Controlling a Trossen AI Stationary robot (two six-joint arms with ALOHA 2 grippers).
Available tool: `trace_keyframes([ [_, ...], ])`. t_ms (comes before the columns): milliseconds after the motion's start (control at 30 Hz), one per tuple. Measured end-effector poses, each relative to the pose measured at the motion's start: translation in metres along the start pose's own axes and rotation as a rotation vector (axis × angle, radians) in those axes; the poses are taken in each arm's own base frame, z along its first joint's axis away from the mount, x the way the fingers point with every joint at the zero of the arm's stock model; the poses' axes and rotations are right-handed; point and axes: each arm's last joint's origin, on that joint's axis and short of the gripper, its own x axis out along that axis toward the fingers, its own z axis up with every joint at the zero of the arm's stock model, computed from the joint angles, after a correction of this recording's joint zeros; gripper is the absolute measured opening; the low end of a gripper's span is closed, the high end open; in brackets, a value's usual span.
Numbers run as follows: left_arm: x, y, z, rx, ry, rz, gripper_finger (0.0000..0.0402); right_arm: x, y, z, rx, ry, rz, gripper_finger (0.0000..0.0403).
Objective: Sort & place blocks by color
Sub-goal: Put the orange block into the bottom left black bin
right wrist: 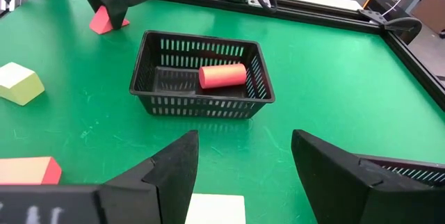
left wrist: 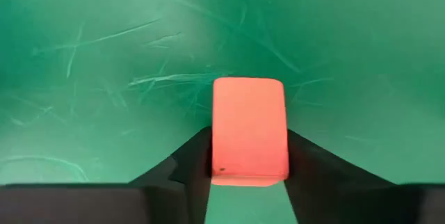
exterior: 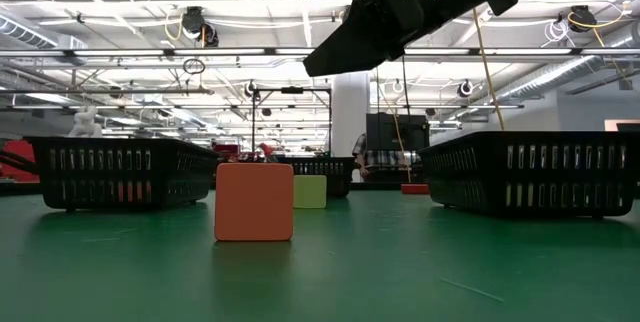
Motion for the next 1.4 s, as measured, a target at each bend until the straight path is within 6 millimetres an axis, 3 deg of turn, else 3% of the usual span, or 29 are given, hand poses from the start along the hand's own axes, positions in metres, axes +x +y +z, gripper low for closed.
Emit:
trace_keyframes([
  [267, -0.005, 0.002, 0.006, -0.186, -0.014, -0.025, 0.0131, 0.0, 0.0, -0.001, -0.001, 0.006, 0.0, 0.0224],
  [500, -0.023, 0.013, 0.027, -0.535, -0.11, -0.03, 0.0131, 0.0, 0.0, -0.001, -0.002, 0.008, 0.0, 0.0224],
  [633, -0.038, 0.025, 0.04, -0.625, -0.158, -0.021, 0.0131, 0.0, 0.0, -0.001, -0.002, 0.008, 0.0, 0.0224],
  [900, -0.066, 0.07, 0.046, -0.722, -0.147, 0.179, 0.0131, 0.0, 0.0, -0.001, -0.002, 0.008, 0.0, 0.0224],
  [1167, -0.066, 0.126, 0.04, -0.884, -0.125, 0.212, 0.0131, 0.0, 0.0, -0.001, -0.004, 0.014, 0.0, 0.0224],
  [1400, -0.068, 0.159, 0.033, -0.918, -0.109, 0.203, 0.0131, 0.0, 0.0, -0.004, -0.011, 0.037, 0.001, 0.0224],
])
